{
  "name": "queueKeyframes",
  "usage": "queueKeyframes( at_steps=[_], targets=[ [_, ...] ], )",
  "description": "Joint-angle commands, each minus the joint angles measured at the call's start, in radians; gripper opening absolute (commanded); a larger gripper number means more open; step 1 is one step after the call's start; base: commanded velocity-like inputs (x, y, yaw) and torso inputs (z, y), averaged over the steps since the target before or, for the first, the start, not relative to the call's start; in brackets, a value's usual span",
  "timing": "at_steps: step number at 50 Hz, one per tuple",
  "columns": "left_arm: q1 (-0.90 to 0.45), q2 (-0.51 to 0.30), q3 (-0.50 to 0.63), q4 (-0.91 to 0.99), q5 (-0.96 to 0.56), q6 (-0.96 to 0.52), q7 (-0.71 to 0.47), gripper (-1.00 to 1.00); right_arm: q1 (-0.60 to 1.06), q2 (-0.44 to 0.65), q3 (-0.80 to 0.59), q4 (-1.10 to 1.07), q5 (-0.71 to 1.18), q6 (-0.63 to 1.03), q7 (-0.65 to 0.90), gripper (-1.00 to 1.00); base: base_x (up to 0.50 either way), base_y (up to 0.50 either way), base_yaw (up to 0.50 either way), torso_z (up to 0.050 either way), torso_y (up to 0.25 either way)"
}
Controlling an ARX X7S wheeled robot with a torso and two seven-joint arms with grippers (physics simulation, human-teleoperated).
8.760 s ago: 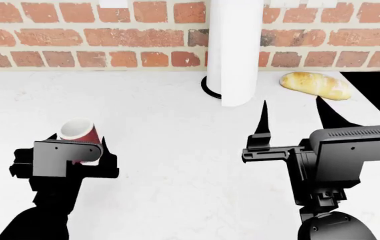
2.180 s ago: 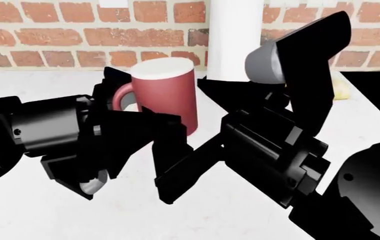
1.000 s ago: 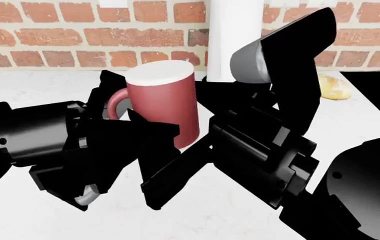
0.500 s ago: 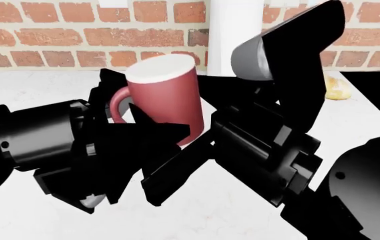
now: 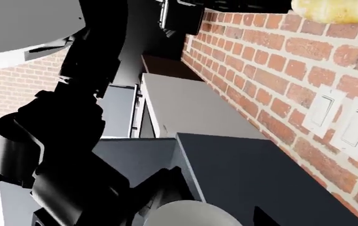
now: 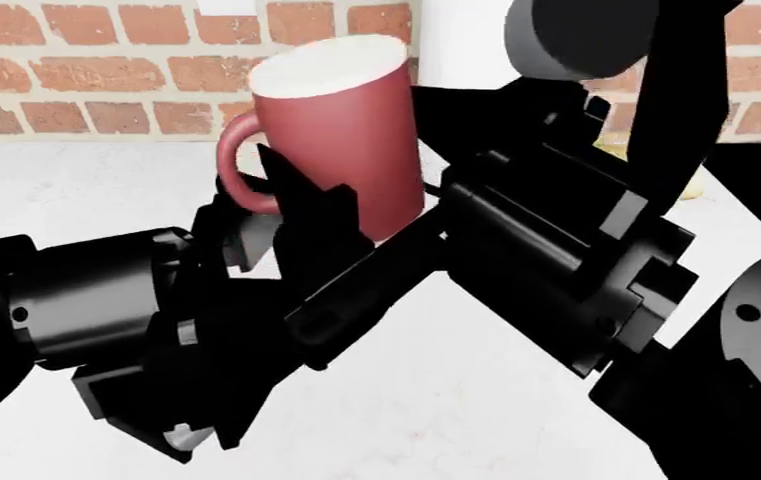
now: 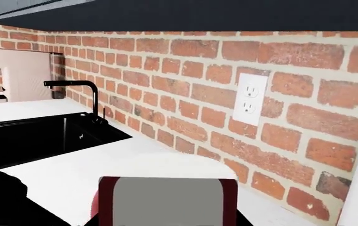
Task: A wet mug is on the counter and needs to be dried. Pick it up and place it upside down in the open cabinet.
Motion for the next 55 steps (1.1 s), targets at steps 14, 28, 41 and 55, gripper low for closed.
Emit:
queueKeyframes(
  at_steps=[14, 28, 41, 55],
  targets=[
    [0.122, -0.031, 0.013, 0.008, -0.031, -0.079, -0.06, 1.0, 0.25, 0.096, 0.084, 0.084, -0.161, 0.085, -0.052, -1.0, 0.0, 0.0, 0.0, 0.0, 0.001],
    [0.223, -0.059, -0.11, 0.105, -0.515, -0.36, 0.068, 1.0, 0.294, 0.153, 0.092, 0.042, -0.153, 0.099, -0.015, -1.0, 0.0, 0.0, 0.0, 0.0, 0.0],
    [0.286, -0.036, -0.227, 0.256, -0.863, -0.626, 0.141, 1.0, 0.305, 0.173, 0.1, 0.0, -0.204, 0.115, -0.023, -1.0, 0.0, 0.0, 0.0, 0.0, 0.0],
    [0.366, -0.024, -0.26, 0.294, -0.962, -0.704, 0.11, 1.0, 0.363, 0.17, 0.111, -0.065, -0.353, 0.149, -0.104, -1.0, 0.0, 0.0, 0.0, 0.0, 0.0]
  ],
)
